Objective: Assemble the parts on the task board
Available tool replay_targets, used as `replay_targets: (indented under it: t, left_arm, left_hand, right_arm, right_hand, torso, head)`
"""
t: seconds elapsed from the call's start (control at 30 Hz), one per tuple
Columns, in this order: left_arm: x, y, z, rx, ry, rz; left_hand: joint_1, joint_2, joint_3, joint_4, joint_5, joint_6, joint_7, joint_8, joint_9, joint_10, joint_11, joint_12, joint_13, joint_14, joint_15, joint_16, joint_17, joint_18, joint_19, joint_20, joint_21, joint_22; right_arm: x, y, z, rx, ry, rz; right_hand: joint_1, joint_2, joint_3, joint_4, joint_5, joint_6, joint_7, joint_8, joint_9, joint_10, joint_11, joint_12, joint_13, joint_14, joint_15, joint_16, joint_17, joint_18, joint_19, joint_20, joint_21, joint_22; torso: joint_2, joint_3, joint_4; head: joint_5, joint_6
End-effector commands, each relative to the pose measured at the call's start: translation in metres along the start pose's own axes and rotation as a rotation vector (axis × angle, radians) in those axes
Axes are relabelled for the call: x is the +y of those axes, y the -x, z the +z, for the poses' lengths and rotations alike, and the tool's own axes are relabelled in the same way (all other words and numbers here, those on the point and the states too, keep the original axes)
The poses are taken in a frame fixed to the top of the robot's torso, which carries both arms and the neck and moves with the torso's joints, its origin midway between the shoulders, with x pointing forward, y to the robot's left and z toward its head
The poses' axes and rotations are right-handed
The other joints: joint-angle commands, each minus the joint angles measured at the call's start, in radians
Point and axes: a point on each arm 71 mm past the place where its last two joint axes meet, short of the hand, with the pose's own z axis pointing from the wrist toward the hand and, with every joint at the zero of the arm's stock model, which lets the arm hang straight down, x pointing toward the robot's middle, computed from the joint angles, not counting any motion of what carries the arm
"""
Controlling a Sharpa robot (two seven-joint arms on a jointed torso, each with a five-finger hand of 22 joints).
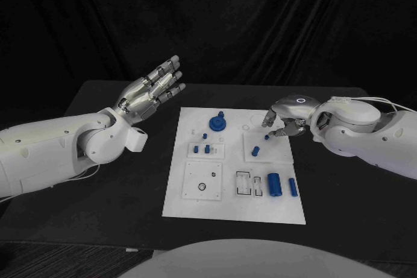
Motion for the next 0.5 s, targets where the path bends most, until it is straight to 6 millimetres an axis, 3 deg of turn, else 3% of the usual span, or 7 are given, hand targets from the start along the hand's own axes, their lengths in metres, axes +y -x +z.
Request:
replay_targets:
  t: [0.03, 0.5]
  left_arm:
    - [-0.0019, -0.0015, 0.0005, 0.017, -0.041, -0.019]
    - [0.0000, -0.0014, 0.0004, 0.024, -0.030, -0.026]
  left_hand:
    - [0.014, 0.002, 0.000, -0.001, 0.008, -0.001, -0.004, -0.002, 0.000, -0.001, 0.010, -0.006, -0.001, -0.001, 0.011, -0.004, -0.001, 0.009, 0.001, 0.010, 0.000, 0.004]
    - [0.032, 0.006, 0.002, -0.003, 0.021, -0.002, -0.001, -0.002, 0.000, 0.001, 0.017, -0.006, 0.000, -0.001, 0.024, -0.004, -0.001, 0.010, 0.005, 0.027, 0.004, 0.018]
  right_arm:
    - [-0.0019, -0.0004, 0.0002, -0.028, -0.021, -0.008]
    - [-0.0002, -0.0080, 0.0023, -0.015, -0.016, -0.002]
  right_hand:
    - [-0.011, -0.002, -0.001, 0.006, -0.004, 0.001, -0.005, 0.000, 0.001, 0.012, 0.001, 0.007, 0.002, 0.013, -0.007, 0.005, 0.001, 0.010, -0.003, 0.001, 0.003, 0.145]
    - [-0.015, 0.000, -0.002, 0.010, -0.004, 0.014, -0.003, 0.006, 0.005, 0.021, -0.001, 0.015, 0.004, 0.013, -0.002, 0.004, 0.000, 0.009, -0.002, 0.004, 0.003, 0.145]
  torso:
    - [0.001, 0.0001, -0.0006]
    - [0.000, -0.0001, -0.0006]
  head:
    - [0.003, 0.000]
    - [0.004, 0.000]
